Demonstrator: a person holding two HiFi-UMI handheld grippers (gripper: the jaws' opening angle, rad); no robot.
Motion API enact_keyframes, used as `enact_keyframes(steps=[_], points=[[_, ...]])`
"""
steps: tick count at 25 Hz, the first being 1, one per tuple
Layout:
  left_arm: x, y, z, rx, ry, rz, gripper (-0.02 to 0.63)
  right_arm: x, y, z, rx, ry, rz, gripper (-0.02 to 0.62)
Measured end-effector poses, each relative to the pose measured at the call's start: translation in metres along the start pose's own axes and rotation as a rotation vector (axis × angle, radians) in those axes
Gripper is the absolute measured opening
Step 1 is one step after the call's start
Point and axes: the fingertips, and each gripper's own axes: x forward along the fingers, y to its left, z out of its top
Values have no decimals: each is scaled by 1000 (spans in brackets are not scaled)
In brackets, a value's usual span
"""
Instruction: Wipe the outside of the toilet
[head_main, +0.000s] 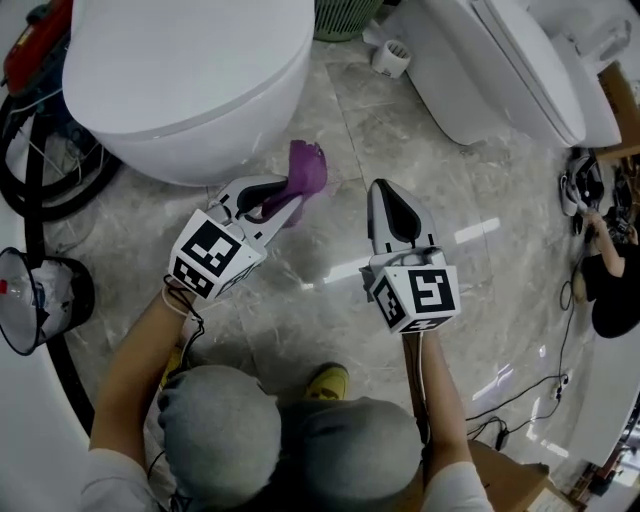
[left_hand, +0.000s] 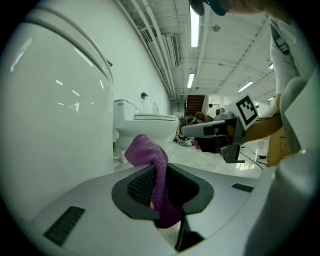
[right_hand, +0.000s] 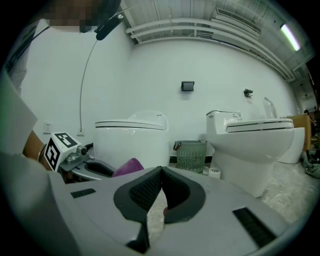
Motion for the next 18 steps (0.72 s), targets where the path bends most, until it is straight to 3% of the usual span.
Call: enact_keyframes(steps=[9, 15, 18], points=[[-44, 15, 41, 16, -76, 39, 86, 10, 11, 14, 11, -7, 7, 8], [-61, 10, 81, 137, -164, 26, 86, 10, 5, 35, 33, -27, -1, 8], [-72, 12, 99, 82, -198, 51, 86, 10, 0, 47, 50, -36, -6, 8]])
